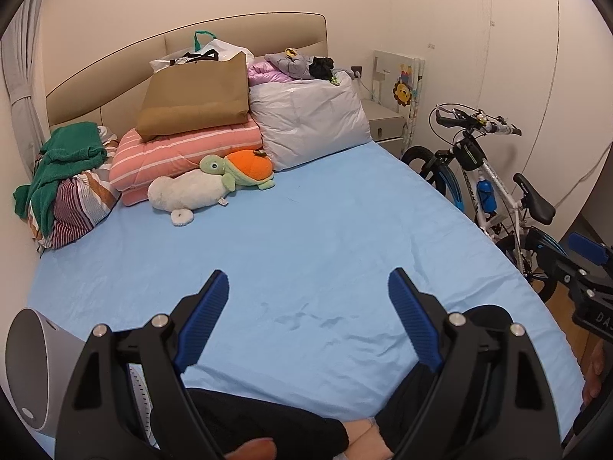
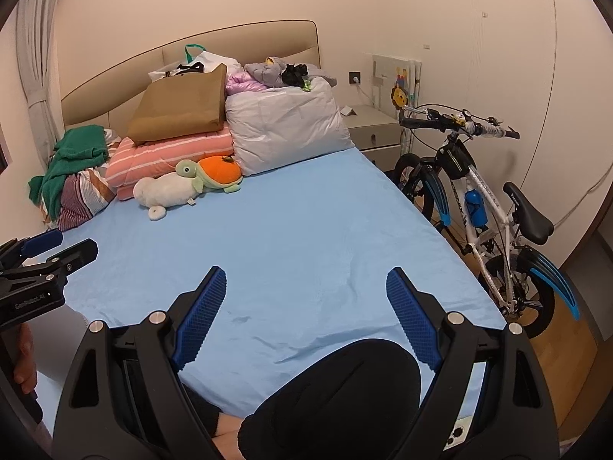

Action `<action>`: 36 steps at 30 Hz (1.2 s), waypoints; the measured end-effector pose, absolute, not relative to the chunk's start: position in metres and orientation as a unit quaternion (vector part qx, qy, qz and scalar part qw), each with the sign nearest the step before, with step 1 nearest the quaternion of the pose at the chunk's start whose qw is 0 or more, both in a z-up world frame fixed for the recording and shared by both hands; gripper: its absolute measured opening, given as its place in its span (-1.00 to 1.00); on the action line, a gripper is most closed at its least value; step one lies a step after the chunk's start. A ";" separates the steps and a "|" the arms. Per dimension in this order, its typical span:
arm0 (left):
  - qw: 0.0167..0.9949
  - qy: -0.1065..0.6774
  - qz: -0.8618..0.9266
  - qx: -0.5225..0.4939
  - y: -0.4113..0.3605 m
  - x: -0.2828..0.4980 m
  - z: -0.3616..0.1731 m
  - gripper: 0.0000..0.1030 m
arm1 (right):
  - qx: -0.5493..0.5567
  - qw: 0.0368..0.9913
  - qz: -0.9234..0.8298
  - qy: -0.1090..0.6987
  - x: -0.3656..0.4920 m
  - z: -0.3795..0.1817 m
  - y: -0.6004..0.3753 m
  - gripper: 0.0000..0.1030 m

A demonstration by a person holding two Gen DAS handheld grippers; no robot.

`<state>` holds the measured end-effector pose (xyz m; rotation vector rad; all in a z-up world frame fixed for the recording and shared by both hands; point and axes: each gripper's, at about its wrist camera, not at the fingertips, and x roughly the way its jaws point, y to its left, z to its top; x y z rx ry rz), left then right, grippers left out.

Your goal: Collect trash

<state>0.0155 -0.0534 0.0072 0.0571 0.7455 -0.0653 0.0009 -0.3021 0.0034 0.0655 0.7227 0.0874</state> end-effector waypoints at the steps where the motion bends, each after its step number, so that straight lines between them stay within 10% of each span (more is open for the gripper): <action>1: 0.930 0.365 -0.031 0.028 -0.053 0.016 0.007 0.66 | 0.031 0.934 0.045 0.354 0.001 0.003 -0.300 0.60; 36: 0.930 0.367 -0.026 0.018 -0.045 0.014 0.006 0.66 | 0.021 0.930 0.073 0.359 0.004 0.005 -0.276 0.60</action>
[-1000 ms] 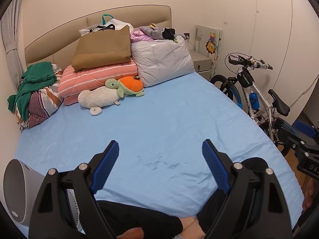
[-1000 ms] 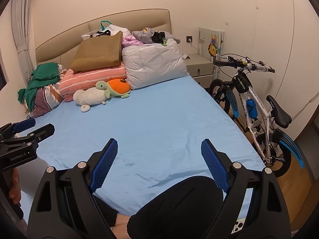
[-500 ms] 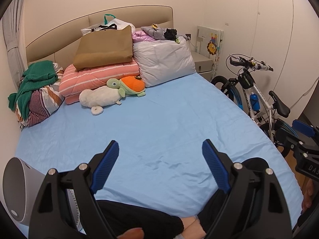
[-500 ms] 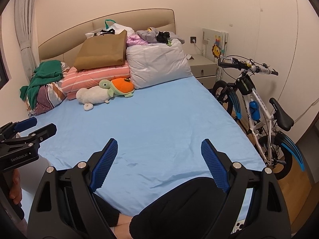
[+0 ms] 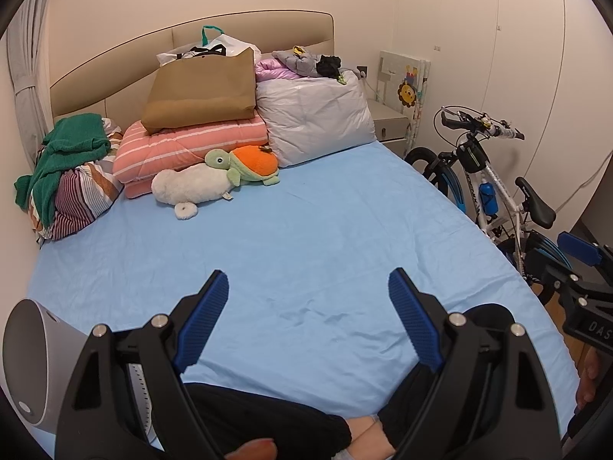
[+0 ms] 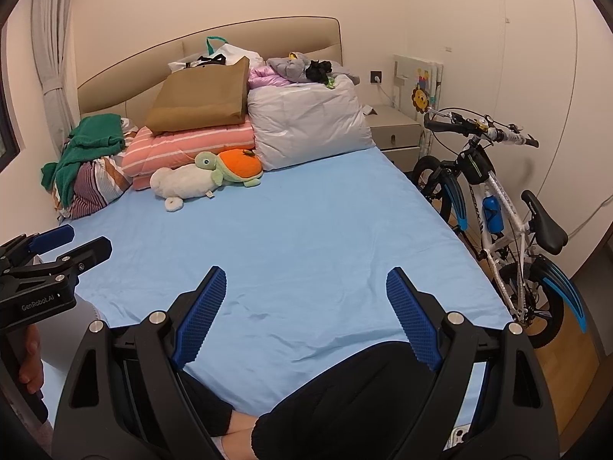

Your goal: Collect trash

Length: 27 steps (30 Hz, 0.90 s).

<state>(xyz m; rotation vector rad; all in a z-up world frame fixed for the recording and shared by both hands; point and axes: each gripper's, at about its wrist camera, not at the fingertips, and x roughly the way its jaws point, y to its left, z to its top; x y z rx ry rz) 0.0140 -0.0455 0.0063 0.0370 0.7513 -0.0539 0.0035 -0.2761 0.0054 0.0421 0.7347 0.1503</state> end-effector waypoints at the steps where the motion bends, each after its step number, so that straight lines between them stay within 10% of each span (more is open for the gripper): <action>1: 0.930 0.367 -0.027 0.018 -0.045 0.014 0.006 0.66 | 0.021 0.930 0.074 0.359 0.003 0.005 -0.276 0.60; 27: 0.930 0.363 -0.055 0.016 -0.060 0.007 0.005 0.72 | 0.020 0.930 0.081 0.358 0.005 0.006 -0.275 0.60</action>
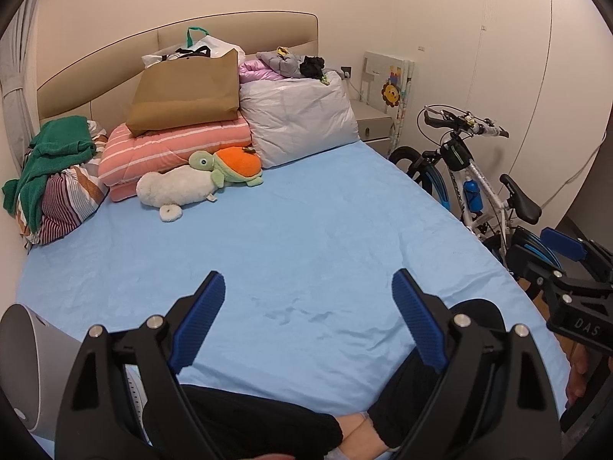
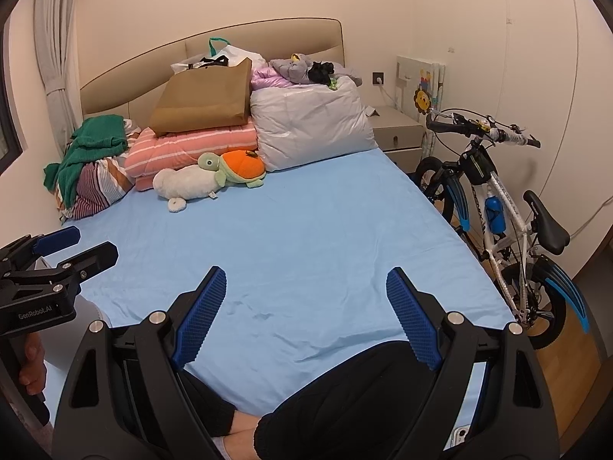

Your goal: Collect trash

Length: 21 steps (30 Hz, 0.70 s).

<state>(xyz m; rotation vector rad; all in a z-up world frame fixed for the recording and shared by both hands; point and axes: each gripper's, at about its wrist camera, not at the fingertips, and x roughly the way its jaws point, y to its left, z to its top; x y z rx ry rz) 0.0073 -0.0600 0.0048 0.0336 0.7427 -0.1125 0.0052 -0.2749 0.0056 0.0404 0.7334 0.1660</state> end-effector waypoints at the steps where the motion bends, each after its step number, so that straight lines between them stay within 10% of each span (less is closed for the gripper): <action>1: 0.931 0.359 -0.053 0.020 -0.062 0.006 0.005 0.72 | 0.020 0.930 0.081 0.358 0.005 0.006 -0.275 0.60; 21: 0.939 0.341 -0.047 0.024 -0.055 0.003 0.010 0.72 | 0.021 0.930 0.080 0.357 0.004 0.005 -0.275 0.60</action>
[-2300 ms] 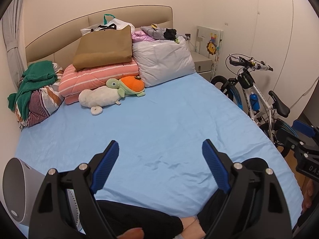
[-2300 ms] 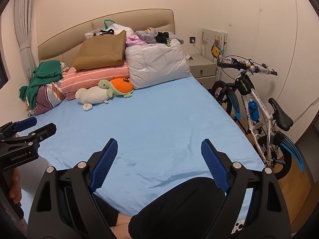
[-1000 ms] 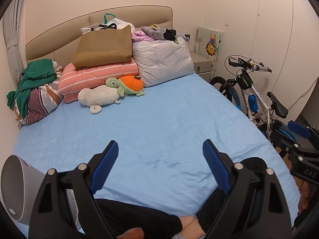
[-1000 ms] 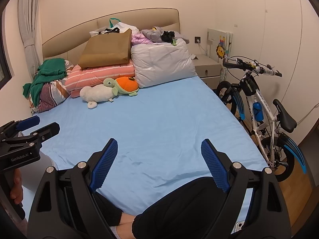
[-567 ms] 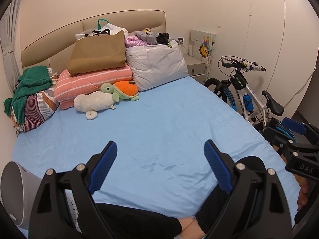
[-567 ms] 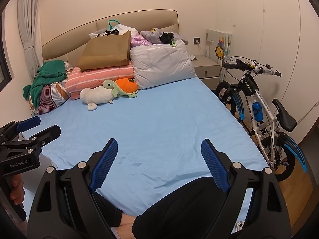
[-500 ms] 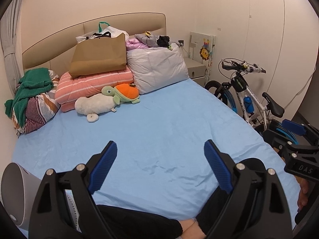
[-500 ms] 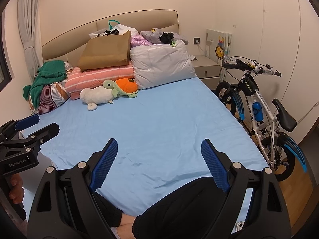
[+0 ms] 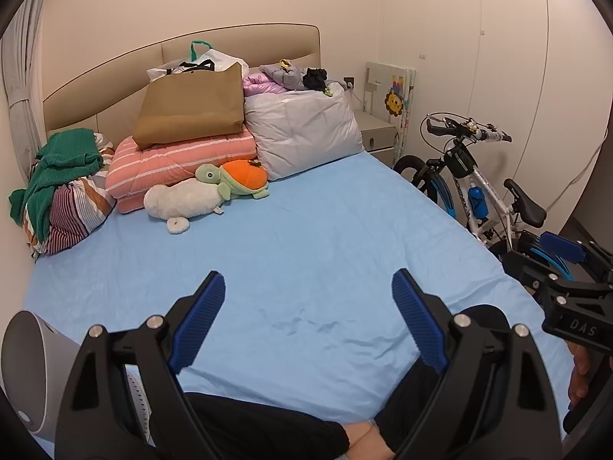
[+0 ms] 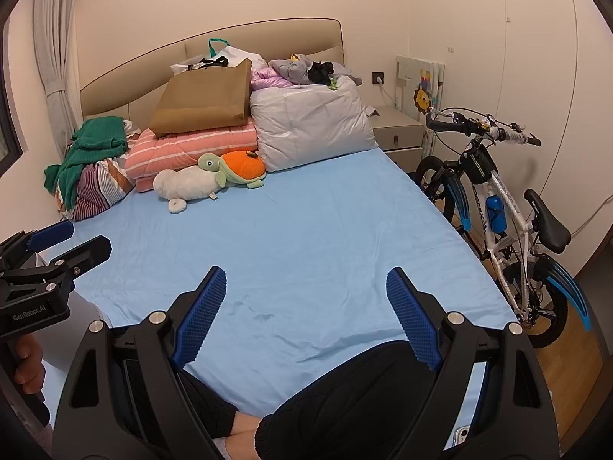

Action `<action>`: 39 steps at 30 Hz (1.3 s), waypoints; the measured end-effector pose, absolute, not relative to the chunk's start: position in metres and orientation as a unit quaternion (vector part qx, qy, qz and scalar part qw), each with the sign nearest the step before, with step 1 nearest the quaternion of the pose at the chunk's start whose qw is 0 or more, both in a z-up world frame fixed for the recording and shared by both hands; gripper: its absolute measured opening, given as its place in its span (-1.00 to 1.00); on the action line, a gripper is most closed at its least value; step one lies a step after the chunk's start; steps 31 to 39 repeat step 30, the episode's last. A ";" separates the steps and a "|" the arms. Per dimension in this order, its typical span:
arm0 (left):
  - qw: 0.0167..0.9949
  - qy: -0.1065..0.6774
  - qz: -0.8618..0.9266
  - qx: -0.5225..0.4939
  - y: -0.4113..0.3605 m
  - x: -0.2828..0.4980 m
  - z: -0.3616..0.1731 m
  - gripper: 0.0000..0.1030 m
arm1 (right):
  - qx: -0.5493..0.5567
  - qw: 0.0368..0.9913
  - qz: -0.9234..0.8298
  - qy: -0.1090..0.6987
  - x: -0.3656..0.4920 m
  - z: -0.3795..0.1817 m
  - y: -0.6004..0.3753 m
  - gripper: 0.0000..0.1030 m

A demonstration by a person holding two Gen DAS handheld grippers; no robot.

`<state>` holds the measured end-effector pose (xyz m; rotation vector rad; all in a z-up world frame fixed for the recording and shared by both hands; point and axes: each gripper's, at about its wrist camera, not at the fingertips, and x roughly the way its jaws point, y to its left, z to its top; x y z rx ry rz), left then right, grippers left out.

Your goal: Collect trash

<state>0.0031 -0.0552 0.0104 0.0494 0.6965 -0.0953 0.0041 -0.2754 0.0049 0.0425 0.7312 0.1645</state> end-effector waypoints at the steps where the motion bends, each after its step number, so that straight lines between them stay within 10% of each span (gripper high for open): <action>1: 0.939 0.341 -0.047 0.024 -0.055 0.003 0.010 0.72 | 0.021 0.930 0.080 0.357 0.004 0.005 -0.275 0.60; 39: 0.939 0.339 -0.058 0.015 -0.049 0.000 0.008 0.72 | 0.015 0.930 0.080 0.358 0.001 0.006 -0.259 0.60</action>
